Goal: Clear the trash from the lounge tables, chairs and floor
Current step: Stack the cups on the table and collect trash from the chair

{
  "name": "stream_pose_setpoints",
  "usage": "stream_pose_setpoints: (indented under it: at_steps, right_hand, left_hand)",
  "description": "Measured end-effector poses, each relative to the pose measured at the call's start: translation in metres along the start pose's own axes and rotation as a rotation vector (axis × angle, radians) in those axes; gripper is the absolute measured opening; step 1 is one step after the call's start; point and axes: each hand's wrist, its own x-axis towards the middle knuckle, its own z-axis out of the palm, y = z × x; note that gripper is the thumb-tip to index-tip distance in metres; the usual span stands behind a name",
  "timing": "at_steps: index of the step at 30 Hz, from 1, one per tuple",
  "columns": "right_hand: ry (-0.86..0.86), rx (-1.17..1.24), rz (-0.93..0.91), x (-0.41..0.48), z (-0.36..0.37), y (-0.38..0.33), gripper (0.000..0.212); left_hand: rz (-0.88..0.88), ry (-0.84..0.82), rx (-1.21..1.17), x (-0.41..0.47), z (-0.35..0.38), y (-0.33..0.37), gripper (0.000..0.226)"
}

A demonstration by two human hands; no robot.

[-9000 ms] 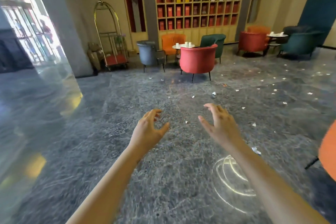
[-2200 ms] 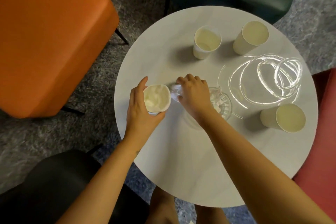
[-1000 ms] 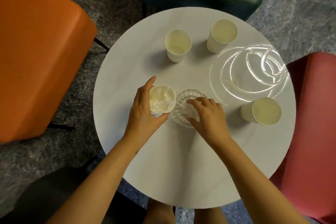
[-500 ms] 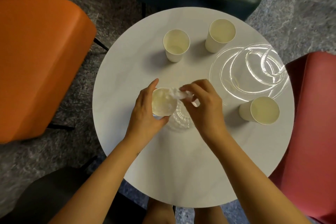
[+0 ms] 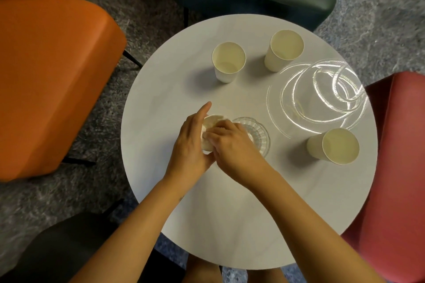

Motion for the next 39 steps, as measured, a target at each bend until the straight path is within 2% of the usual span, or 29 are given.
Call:
stream_pose_setpoints:
  at_steps: [3,5,7,9,10,13,15,16,19,23,26,28,35,37,39]
  right_hand:
    - [0.015,0.135,-0.067,0.009,-0.015,0.004,0.037]
    - [0.153,0.278,-0.050,0.018,-0.027,0.010,0.044]
    - [0.383,0.367,0.066,0.030,-0.032,0.020,0.044]
    - [0.612,0.417,0.260,0.044,-0.033,0.033,0.040]
    - [0.669,0.450,0.353,0.054,-0.031,0.040,0.041]
    - [0.567,0.629,0.559,0.084,-0.025,0.060,0.069]
    - [0.451,0.682,0.590,0.099,-0.020,0.070,0.087]
    - [0.407,0.670,0.571,0.104,-0.018,0.072,0.090]
    - [0.402,0.712,0.517,0.108,-0.014,0.072,0.077]
    - [0.441,0.671,0.393,0.097,-0.017,0.067,0.074]
    - [0.502,0.695,0.310,0.084,-0.016,0.068,0.061]
    - [0.553,0.718,0.281,0.076,-0.017,0.070,0.060]
    - [0.592,0.711,0.242,0.056,-0.031,0.077,0.057]
    - [0.531,0.698,0.227,0.048,-0.032,0.086,0.058]
    - [0.546,0.668,0.319,0.037,-0.029,0.099,0.063]
  left_hand:
    - [-0.023,0.048,-0.012,0.009,-0.005,0.001,0.103]
    - [-0.030,0.095,-0.013,0.018,-0.010,0.002,0.100]
    - [-0.011,0.155,0.011,0.027,-0.017,0.003,0.099]
    - [0.007,0.214,0.034,0.038,-0.024,0.006,0.097]
    - [0.013,0.246,0.037,0.044,-0.029,0.009,0.096]
    - [0.041,0.325,0.021,0.064,-0.040,0.020,0.091]
    - [0.048,0.345,-0.019,0.078,-0.047,0.031,0.090]
    - [0.056,0.349,-0.037,0.084,-0.049,0.037,0.090]
    - [0.093,0.326,-0.077,0.101,-0.050,0.053,0.088]
    - [0.085,0.248,-0.102,0.117,-0.037,0.059,0.080]
    - [0.064,0.180,-0.075,0.118,-0.023,0.058,0.076]
    - [0.054,0.131,-0.078,0.116,-0.015,0.057,0.075]
    - [0.041,-0.002,-0.141,0.111,0.005,0.062,0.085]
    - [0.027,0.011,-0.112,0.111,0.010,0.064,0.081]
    - [0.013,0.043,-0.099,0.111,0.012,0.066,0.079]
